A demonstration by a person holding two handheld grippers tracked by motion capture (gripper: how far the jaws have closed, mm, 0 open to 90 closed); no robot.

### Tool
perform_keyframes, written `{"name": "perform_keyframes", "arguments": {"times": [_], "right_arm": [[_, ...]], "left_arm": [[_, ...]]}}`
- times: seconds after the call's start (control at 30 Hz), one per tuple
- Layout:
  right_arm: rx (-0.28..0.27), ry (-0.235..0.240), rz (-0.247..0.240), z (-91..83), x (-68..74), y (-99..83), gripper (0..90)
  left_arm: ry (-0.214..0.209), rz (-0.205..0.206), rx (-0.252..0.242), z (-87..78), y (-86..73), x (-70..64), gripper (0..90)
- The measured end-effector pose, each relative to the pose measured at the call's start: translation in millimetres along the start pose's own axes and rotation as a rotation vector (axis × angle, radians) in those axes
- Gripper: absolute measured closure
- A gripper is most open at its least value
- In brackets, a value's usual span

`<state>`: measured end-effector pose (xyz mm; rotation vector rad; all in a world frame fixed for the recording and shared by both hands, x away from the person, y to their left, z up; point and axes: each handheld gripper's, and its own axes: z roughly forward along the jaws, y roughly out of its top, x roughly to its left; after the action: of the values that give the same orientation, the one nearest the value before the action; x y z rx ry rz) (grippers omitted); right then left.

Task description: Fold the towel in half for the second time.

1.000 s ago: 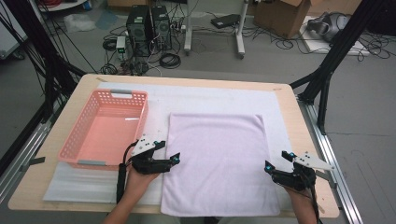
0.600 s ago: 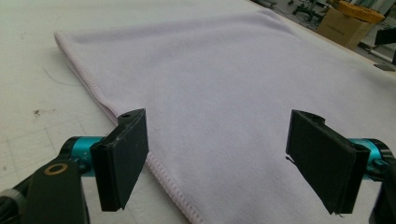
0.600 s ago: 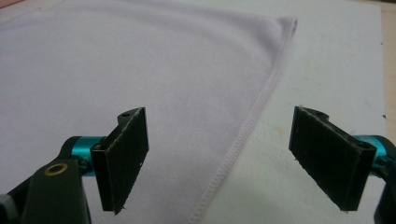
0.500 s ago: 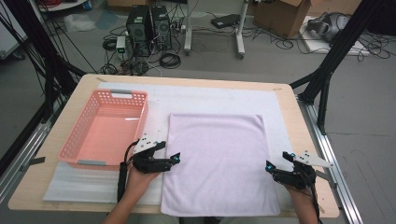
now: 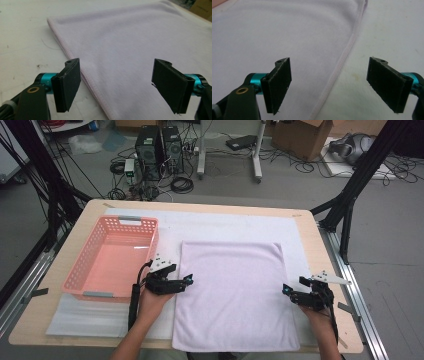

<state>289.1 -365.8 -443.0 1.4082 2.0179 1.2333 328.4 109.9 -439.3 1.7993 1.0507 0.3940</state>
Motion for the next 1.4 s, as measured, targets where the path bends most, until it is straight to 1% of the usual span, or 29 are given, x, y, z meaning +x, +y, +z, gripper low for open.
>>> {"name": "perform_keyframes", "arguments": {"times": [0.03,0.07,0.1,0.13,0.2,0.27,0.3,0.33,0.37,0.43,0.5,0.57,0.63,0.7,0.73,0.77,0.83,0.87,0.9,0.93,1.0,1.03,1.1,1.17,1.27,1.3,1.33,1.37,1.4], "right_arm": [[-0.003,-0.002,0.009,3.4,-2.3,2.9,17.2],[0.001,-0.002,0.016,7.3,-4.0,5.9,16.9],[0.010,-0.003,0.007,11.6,-5.7,9.1,16.8],[0.024,-0.006,0.006,16.1,-7.1,12.6,16.8],[0.056,-0.019,0.003,25.0,-9.7,19.9,16.9],[0.072,-0.030,-0.006,31.7,-12.3,27.5,16.8],[0.076,-0.035,-0.004,34.5,-13.5,31.1,16.8],[0.079,-0.039,-0.001,36.9,-14.5,34.3,16.8],[0.083,-0.036,0.000,39.7,-16.1,37.0,16.8],[0.098,-0.044,0.000,45.1,-19.4,41.4,16.8],[0.108,-0.052,0.009,50.2,-21.9,45.3,16.8],[0.110,-0.058,0.010,55.1,-24.5,48.1,16.8],[0.119,-0.077,0.033,62.8,-28.8,48.3,16.8],[0.150,-0.100,0.045,70.8,-31.8,47.9,16.8],[0.152,-0.106,0.049,73.8,-32.9,48.2,16.7],[0.146,-0.105,0.055,75.5,-33.3,49.1,16.5],[0.143,-0.101,0.081,79.1,-34.2,52.7,16.7],[0.152,-0.102,0.085,81.1,-33.5,55.3,17.0],[0.152,-0.098,0.082,83.4,-32.6,57.7,17.1],[0.163,-0.107,0.071,85.7,-31.3,60.1,17.2],[0.188,-0.121,0.049,91.9,-27.7,63.6,18.5],[0.200,-0.139,0.034,94.6,-25.6,65.1,19.2],[0.203,-0.162,0.016,97.9,-23.4,66.8,23.4],[0.195,-0.172,0.026,98.7,-23.0,68.0,31.7],[0.201,-0.189,0.013,98.7,-22.1,69.6,43.5],[0.206,-0.178,0.006,98.7,-20.7,70.3,50.0],[0.212,-0.162,-0.011,98.8,-19.1,70.8,56.6],[0.218,-0.149,-0.024,98.9,-16.8,71.3,64.6],[0.224,-0.134,-0.032,98.9,-14.9,71.6,71.7]], "left_arm": [[0.012,-0.012,0.011,3.3,3.2,2.1,25.3],[0.012,-0.029,0.007,6.3,6.2,4.1,25.4],[0.013,-0.038,0.001,9.0,9.3,5.0,25.5],[0.020,-0.043,-0.005,12.6,12.6,5.4,25.8],[0.045,-0.046,0.009,20.4,20.6,8.3,26.5],[0.051,-0.052,0.018,28.0,28.2,10.8,26.7],[0.064,-0.056,0.029,31.4,31.7,12.0,27.2],[0.078,-0.053,0.028,34.8,34.1,13.6,27.2],[0.096,-0.058,0.025,37.4,35.6,15.7,27.2],[0.122,-0.071,0.045,44.5,38.1,20.2,27.1],[0.137,-0.076,0.063,50.5,40.1,25.4,27.1],[0.154,-0.086,0.070,55.6,41.5,29.7,27.1],[0.176,-0.063,0.100,60.8,43.6,33.4,27.2],[0.178,-0.086,0.093,64.1,43.1,37.1,27.4],[0.177,-0.092,0.103,66.6,41.9,39.1,27.4],[0.175,-0.088,0.123,69.4,40.8,40.3,27.4],[0.150,-0.087,0.147,74.7,38.8,41.7,29.1],[0.156,-0.078,0.144,75.5,38.8,41.3,30.4],[0.154,-0.086,0.141,76.6,39.0,41.1,30.9],[0.156,-0.078,0.142,77.4,39.3,40.7,30.8],[0.167,-0.033,0.154,78.1,39.2,39.6,33.5],[0.173,-0.011,0.162,77.4,39.2,39.8,36.0],[0.185,0.003,0.164,76.2,39.1,40.7,43.2],[0.196,0.014,0.162,76.4,39.0,40.5,47.8],[0.193,0.026,0.160,76.1,38.6,39.8,52.1],[0.180,0.020,0.154,75.8,38.3,39.6,56.7],[0.175,0.016,0.151,75.8,37.9,39.2,62.5],[0.173,0.014,0.145,75.8,37.1,38.9,64.6],[0.161,0.006,0.143,75.3,36.5,39.6,66.6]]}}
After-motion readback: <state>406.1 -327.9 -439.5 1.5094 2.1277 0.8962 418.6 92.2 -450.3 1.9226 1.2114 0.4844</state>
